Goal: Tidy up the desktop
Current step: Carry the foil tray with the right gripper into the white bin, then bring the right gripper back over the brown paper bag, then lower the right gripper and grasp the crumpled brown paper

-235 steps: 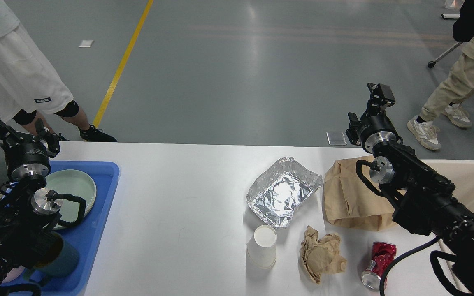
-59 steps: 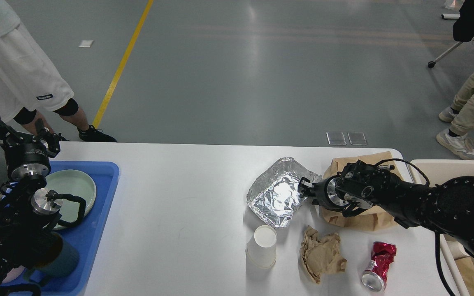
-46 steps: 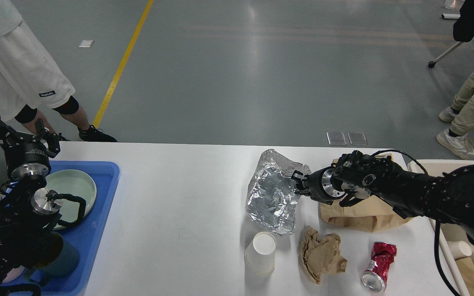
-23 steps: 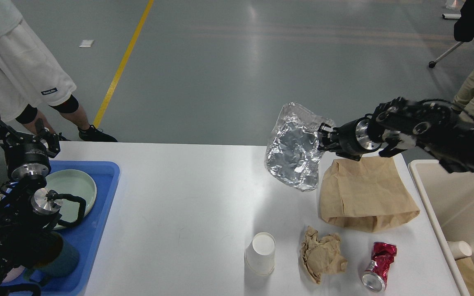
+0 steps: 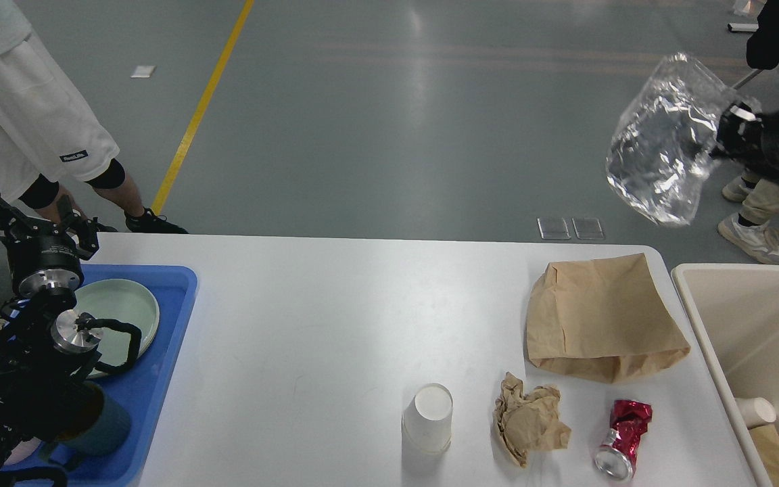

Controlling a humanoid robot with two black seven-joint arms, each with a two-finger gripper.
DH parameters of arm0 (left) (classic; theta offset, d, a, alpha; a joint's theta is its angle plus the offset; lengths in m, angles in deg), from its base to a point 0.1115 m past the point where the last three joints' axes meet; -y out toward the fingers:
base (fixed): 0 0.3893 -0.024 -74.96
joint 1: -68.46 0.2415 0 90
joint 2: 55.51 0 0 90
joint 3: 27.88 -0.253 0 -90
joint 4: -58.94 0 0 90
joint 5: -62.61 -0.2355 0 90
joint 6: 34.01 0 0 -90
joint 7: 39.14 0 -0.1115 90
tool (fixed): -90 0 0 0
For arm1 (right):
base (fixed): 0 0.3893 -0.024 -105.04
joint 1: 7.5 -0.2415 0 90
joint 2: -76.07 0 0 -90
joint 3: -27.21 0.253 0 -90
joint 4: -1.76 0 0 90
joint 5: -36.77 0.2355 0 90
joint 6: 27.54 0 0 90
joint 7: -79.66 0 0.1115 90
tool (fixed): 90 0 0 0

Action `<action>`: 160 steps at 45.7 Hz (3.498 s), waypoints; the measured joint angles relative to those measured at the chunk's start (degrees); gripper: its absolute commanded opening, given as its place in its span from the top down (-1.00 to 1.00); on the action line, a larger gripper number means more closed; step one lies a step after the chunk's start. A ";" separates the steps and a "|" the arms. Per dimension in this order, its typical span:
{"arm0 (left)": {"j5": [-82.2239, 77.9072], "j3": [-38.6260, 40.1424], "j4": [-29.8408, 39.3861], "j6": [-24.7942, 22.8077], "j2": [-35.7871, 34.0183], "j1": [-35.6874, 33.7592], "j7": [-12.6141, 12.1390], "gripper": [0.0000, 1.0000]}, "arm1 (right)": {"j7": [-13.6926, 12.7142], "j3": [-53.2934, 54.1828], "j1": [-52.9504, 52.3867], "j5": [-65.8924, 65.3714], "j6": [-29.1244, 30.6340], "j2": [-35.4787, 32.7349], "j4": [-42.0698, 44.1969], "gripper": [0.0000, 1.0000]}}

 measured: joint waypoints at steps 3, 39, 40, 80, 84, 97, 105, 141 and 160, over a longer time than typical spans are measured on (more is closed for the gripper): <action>0.00 0.00 0.00 0.00 0.00 0.00 0.00 -0.93 | 0.10 1.20 5.75 0.56 -3.18 -3.27 0.37 1.00; 0.00 0.00 -0.01 0.00 0.00 0.00 0.01 -0.93 | 0.58 5.88 35.03 0.16 -21.06 -5.71 6.34 -1.00; 0.00 0.00 -0.01 0.00 0.00 0.00 0.02 -0.93 | 0.57 5.86 34.70 0.16 -21.03 -5.58 6.17 -1.00; 0.00 0.00 0.00 0.00 0.00 0.00 0.03 -0.93 | 0.66 -32.07 -19.65 -9.67 6.02 27.13 -28.87 -1.00; 0.00 0.00 0.00 0.00 0.00 0.00 0.03 -0.93 | 0.73 -31.97 -23.53 -9.66 11.06 29.29 -32.39 -1.00; 0.00 0.00 0.00 0.00 0.00 0.00 0.00 -0.93 | 0.72 -28.75 -22.23 -8.81 15.27 29.20 -38.11 -1.00; 0.00 0.00 0.00 0.00 0.00 0.00 0.00 -0.93 | 0.56 -24.80 -9.66 -7.77 11.80 29.17 -35.69 -1.00; 0.00 0.00 0.00 0.00 0.00 0.00 0.03 -0.93 | 0.49 -18.41 6.58 -5.79 -3.22 29.61 -30.44 -0.87; 0.00 0.00 0.00 0.00 0.00 0.00 0.03 -0.93 | 0.50 -18.32 8.21 -5.79 -7.22 29.19 -30.92 1.00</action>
